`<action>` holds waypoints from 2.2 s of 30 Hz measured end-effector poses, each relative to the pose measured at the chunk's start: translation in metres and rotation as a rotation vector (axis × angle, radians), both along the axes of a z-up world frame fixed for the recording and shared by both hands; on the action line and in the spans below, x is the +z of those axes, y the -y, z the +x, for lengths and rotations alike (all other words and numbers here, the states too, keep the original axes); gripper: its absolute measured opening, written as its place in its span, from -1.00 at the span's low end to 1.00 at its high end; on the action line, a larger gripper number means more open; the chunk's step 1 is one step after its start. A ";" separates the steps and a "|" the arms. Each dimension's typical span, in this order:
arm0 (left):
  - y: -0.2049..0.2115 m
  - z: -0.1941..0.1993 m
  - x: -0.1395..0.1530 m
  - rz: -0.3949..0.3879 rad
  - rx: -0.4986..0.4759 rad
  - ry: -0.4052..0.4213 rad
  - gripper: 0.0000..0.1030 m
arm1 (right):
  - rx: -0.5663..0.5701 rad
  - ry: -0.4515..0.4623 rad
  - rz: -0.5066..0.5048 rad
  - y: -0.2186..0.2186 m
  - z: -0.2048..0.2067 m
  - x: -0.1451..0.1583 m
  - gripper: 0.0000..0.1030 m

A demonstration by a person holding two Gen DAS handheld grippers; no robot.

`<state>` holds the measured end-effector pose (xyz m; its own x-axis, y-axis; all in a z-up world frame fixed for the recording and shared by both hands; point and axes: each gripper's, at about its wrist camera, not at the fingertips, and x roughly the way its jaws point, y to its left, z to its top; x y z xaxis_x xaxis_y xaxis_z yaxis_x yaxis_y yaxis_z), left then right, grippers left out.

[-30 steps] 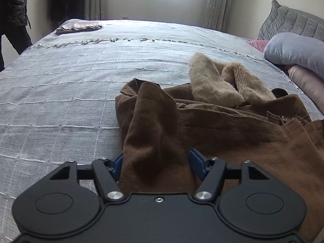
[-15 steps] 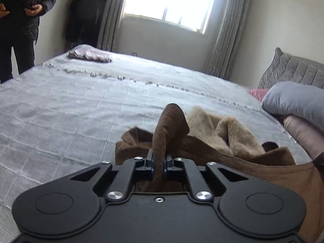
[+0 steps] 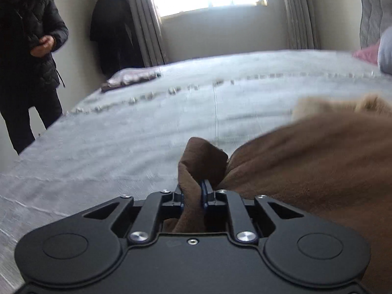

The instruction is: Fold large clothes

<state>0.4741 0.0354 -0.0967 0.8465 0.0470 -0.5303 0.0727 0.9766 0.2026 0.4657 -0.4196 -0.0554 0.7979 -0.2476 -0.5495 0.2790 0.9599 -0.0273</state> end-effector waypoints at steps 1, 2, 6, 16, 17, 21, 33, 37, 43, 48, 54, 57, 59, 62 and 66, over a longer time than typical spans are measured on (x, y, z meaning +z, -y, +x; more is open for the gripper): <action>0.006 0.004 -0.003 0.032 0.014 0.014 -0.65 | -0.044 -0.045 0.008 0.003 0.010 -0.020 -0.47; 0.010 0.007 -0.002 0.050 0.014 0.021 -0.63 | -0.077 -0.080 0.025 0.007 0.017 -0.042 -0.47; -0.014 0.024 0.002 -0.054 0.078 -0.012 0.06 | -0.108 -0.084 0.037 0.012 0.025 -0.053 -0.43; -0.049 -0.047 0.067 -0.295 -0.026 -0.021 0.33 | -0.034 -0.017 0.052 0.005 -0.049 0.017 0.76; -0.039 -0.059 0.074 -0.307 -0.071 -0.021 0.33 | -0.003 -0.015 0.045 -0.002 -0.056 0.025 0.77; 0.010 -0.091 0.091 -0.353 -0.261 -0.054 0.35 | 0.108 -0.024 0.044 -0.041 -0.075 0.040 0.81; 0.064 -0.077 0.039 -0.144 -0.271 -0.149 0.39 | -0.007 -0.173 0.006 -0.040 -0.078 -0.008 0.79; 0.021 -0.090 0.060 -0.137 -0.218 -0.148 0.39 | -0.044 -0.155 0.066 -0.004 -0.119 0.008 0.82; -0.040 -0.135 0.080 -0.199 -0.187 -0.199 0.68 | -0.029 -0.148 0.120 0.018 -0.180 0.014 0.91; -0.087 -0.173 0.073 -0.312 -0.172 -0.280 0.83 | -0.007 -0.134 0.243 0.028 -0.222 0.007 0.95; -0.128 -0.193 0.053 -0.501 -0.135 -0.376 0.84 | 0.026 -0.120 0.416 0.037 -0.254 -0.005 0.97; -0.136 -0.192 0.041 -0.590 -0.123 -0.428 0.83 | 0.027 -0.121 0.478 0.038 -0.258 -0.014 0.97; -0.133 -0.191 0.033 -0.641 -0.145 -0.455 0.83 | 0.027 -0.115 0.537 0.040 -0.256 -0.021 0.97; -0.127 -0.188 0.022 -0.705 -0.154 -0.453 0.79 | 0.037 -0.083 0.628 0.041 -0.250 -0.031 0.97; -0.121 -0.182 0.013 -0.802 -0.157 -0.407 0.72 | 0.041 -0.007 0.687 0.043 -0.236 -0.040 0.96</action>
<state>0.2918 0.1560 -0.0835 0.5521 -0.5650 -0.6131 0.1341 0.7860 -0.6035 0.2293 -0.4624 -0.0958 0.7948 0.1889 -0.5767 0.2446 0.7699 0.5894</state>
